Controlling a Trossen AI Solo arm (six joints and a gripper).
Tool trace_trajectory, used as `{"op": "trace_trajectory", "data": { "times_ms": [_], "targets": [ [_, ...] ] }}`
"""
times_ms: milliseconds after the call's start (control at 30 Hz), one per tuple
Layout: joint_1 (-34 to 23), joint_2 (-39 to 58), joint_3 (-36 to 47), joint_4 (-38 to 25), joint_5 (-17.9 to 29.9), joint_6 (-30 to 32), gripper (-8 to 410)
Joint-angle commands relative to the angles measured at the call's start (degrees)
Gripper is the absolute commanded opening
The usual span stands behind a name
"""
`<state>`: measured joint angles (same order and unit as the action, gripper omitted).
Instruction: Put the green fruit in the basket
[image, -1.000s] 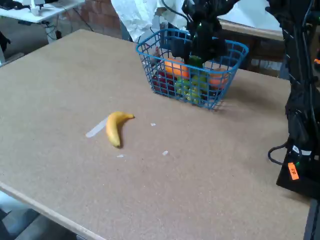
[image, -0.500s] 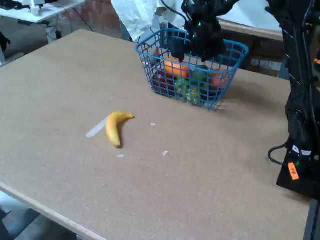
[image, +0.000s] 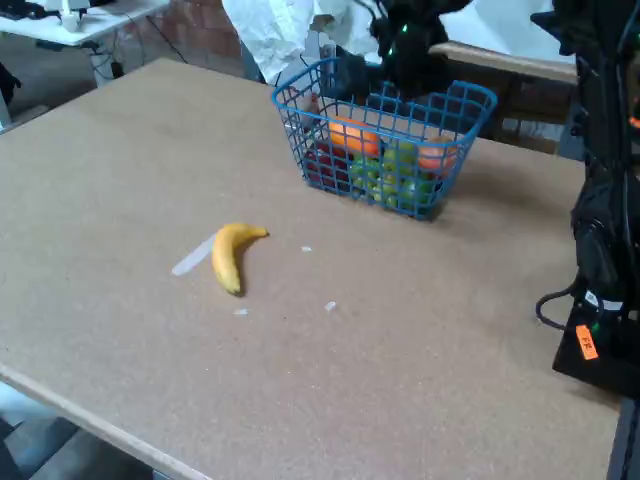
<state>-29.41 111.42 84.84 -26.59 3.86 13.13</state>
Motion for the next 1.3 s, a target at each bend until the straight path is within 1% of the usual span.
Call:
{"op": "trace_trajectory", "data": {
  "times_ms": [0,200,367,567,933,1067,1267],
  "targets": [
    [0.2,-3.7,0.0,-1.2,-0.1,-0.6,393],
    [1.2,-9.0,0.0,-4.4,-0.1,-1.5,393],
    [3.4,-12.2,0.0,-5.9,-0.1,-3.0,393],
    [7.7,-14.2,0.0,-6.2,-0.1,-3.1,393],
    [16.4,-14.4,0.0,-6.5,0.0,-2.6,393],
    [17.5,-14.4,0.0,-6.6,0.0,-2.4,393],
    [17.5,-14.6,0.0,-6.7,0.0,-2.9,393]
  ]
}}
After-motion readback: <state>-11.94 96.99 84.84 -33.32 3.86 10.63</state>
